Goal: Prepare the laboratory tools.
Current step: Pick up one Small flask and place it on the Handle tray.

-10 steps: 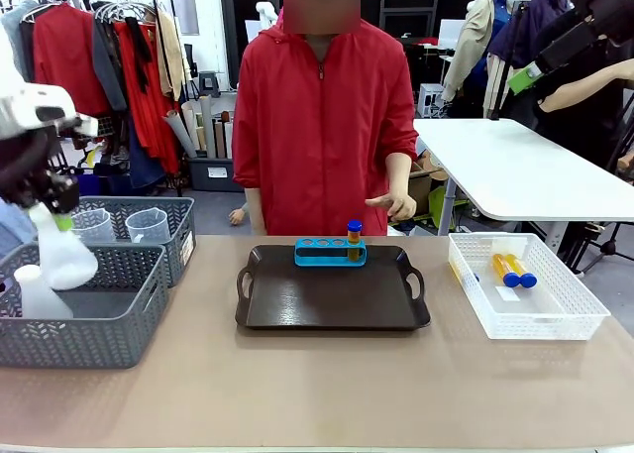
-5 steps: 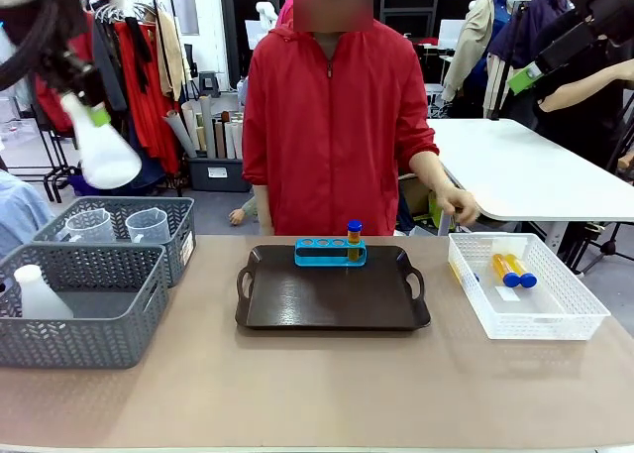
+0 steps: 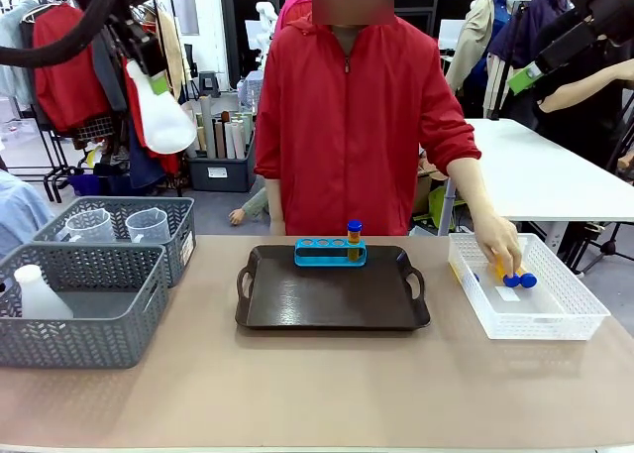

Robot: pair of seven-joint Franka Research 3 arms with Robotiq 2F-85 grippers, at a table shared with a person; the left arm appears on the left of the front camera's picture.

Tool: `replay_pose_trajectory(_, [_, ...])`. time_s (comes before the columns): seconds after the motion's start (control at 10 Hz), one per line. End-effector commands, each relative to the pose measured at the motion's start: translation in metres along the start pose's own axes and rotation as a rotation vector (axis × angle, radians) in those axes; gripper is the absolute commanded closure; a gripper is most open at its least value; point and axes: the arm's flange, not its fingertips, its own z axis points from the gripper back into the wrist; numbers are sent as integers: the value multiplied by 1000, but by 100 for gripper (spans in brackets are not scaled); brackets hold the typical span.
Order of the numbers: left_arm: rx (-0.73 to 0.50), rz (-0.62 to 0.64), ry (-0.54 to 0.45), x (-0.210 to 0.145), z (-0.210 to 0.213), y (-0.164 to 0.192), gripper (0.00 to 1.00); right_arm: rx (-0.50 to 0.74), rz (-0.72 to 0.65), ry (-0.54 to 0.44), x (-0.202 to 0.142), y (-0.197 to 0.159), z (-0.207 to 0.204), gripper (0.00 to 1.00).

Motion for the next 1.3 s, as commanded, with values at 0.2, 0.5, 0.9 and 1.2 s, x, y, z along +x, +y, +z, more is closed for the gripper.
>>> replay_pose_trajectory(0.2, [8,23,17,-9,0,1,100,5,5,-8,1,1,1,0])
replay_pose_trajectory(0.5, [-1,13,14,-4,-2,5,100,5,5,-8,1,1,1,0])
replay_pose_trajectory(0.9, [-24,-231,58,69,-49,-17,100,5,5,-8,1,1,1,0])
replay_pose_trajectory(1.2, [-118,-392,69,117,-104,-44,100,5,5,-8,1,1,1,0])
